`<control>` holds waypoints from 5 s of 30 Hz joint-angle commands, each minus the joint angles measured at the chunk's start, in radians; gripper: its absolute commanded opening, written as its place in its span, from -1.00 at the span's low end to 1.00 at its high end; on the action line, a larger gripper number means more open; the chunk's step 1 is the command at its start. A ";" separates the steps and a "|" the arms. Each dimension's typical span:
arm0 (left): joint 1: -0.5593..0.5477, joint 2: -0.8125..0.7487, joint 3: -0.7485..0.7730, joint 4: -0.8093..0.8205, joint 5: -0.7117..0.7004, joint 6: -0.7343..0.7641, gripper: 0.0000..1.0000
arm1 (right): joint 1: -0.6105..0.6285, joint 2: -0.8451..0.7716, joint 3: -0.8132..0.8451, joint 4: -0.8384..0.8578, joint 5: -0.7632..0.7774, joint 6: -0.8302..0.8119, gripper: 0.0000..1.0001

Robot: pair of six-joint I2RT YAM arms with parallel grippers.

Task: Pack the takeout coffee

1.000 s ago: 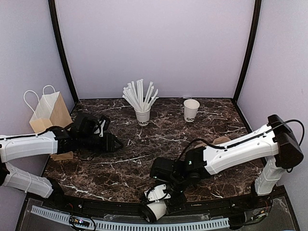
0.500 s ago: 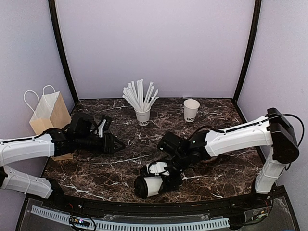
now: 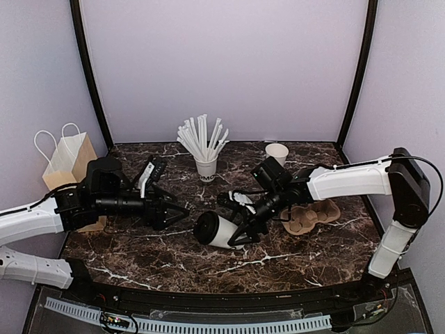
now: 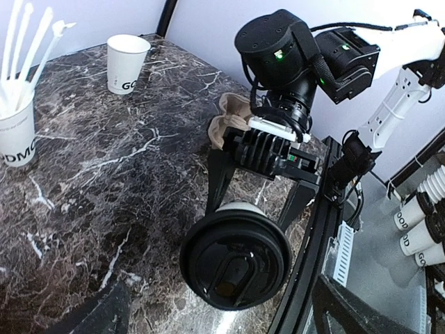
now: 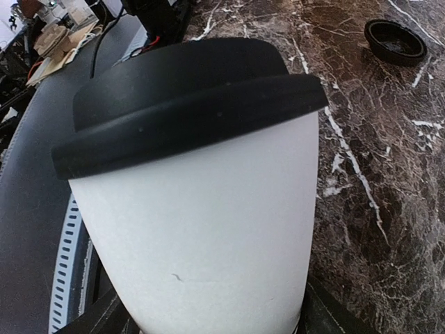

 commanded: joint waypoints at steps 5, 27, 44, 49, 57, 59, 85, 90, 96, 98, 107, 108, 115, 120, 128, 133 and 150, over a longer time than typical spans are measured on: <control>-0.063 0.217 0.218 -0.220 0.046 0.263 0.89 | -0.009 -0.021 0.018 0.006 -0.130 0.016 0.45; -0.105 0.356 0.318 -0.330 0.157 0.371 0.81 | -0.024 0.004 0.026 -0.004 -0.172 0.025 0.46; -0.109 0.388 0.310 -0.259 0.133 0.345 0.63 | -0.030 0.010 0.022 0.007 -0.175 0.038 0.46; -0.110 0.396 0.313 -0.259 0.143 0.340 0.52 | -0.030 0.017 0.018 0.016 -0.165 0.046 0.49; -0.110 0.366 0.348 -0.403 0.082 0.353 0.48 | -0.062 0.010 0.028 -0.070 -0.103 -0.005 0.92; -0.110 0.363 0.364 -0.469 0.048 0.359 0.48 | -0.084 0.000 0.032 -0.118 -0.109 -0.041 0.97; -0.189 0.745 0.839 -1.028 -0.269 0.459 0.96 | -0.193 0.025 0.021 -0.108 -0.201 0.018 0.97; -0.193 0.707 0.851 -0.977 -0.292 0.473 0.98 | -0.193 0.029 0.027 -0.130 -0.218 0.007 0.96; -0.193 0.531 0.778 -0.858 -0.318 0.421 0.98 | -0.193 0.026 0.050 -0.162 -0.208 0.016 0.94; -0.193 0.427 0.682 -0.745 -0.338 0.349 0.98 | -0.193 0.034 0.070 -0.156 -0.167 0.070 0.91; -0.166 0.127 0.254 -0.307 -0.519 -0.292 0.68 | -0.192 0.072 0.115 -0.079 -0.208 0.369 0.60; -0.139 0.122 0.220 -0.299 -0.501 -0.367 0.64 | -0.191 0.079 0.114 -0.073 -0.234 0.392 0.53; 0.007 0.080 -0.014 -0.029 -0.189 -0.560 0.13 | -0.162 0.115 0.089 -0.014 -0.346 0.548 0.03; 0.010 0.138 -0.061 0.110 -0.090 -0.615 0.08 | -0.133 0.171 0.106 0.008 -0.384 0.590 -0.24; 0.010 0.189 -0.070 0.133 -0.069 -0.632 -0.04 | -0.126 0.210 0.140 0.029 -0.407 0.623 -0.28; 0.010 0.184 -0.102 0.150 -0.077 -0.670 -0.13 | -0.119 0.227 0.166 0.034 -0.428 0.631 -0.18; 0.010 0.248 -0.133 0.222 0.008 -0.676 -0.30 | -0.119 0.293 0.218 0.034 -0.448 0.651 -0.22</control>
